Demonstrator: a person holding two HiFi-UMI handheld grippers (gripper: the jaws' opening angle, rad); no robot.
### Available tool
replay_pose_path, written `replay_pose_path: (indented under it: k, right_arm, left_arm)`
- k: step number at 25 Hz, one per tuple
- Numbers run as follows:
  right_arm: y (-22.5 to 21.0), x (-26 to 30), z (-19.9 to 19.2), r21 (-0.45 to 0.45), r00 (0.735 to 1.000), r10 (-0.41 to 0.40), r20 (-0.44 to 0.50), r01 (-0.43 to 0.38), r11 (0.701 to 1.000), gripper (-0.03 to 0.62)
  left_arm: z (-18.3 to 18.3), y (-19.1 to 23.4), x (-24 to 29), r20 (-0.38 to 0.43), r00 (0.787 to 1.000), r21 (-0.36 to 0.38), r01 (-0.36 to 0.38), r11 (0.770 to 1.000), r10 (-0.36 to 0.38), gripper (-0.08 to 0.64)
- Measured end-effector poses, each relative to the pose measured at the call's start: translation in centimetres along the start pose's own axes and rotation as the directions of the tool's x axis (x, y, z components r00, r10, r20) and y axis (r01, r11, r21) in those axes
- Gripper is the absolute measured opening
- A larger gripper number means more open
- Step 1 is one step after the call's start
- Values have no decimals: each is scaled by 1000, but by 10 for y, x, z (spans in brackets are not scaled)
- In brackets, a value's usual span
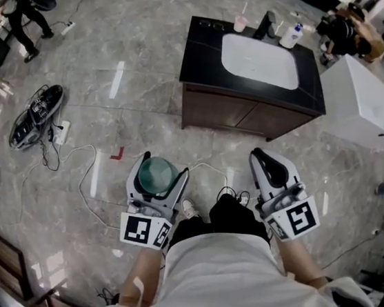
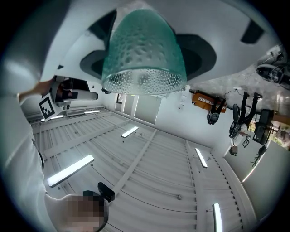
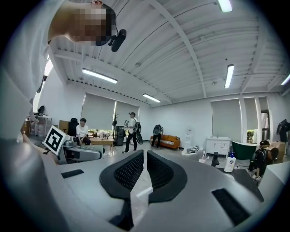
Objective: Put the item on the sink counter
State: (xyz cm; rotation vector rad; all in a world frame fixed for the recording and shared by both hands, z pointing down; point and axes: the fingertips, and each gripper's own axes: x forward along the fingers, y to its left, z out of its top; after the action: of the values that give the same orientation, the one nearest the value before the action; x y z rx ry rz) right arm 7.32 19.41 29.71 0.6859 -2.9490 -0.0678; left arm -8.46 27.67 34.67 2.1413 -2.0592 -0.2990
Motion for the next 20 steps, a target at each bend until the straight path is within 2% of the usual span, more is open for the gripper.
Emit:
replay_pose_path:
  k: [6,20]
  right_arm:
    - [2,-1,7,-2,1000,-17,14,17,1000,49]
    - [-19,14,18,3,997,-14,73,14,1000,49]
  left_arm:
    - [-5,-4,-6,-9,1000,-22,10,1000,-11,399]
    - [2,-10,14,-6,1000,10,20,1000,-20,399]
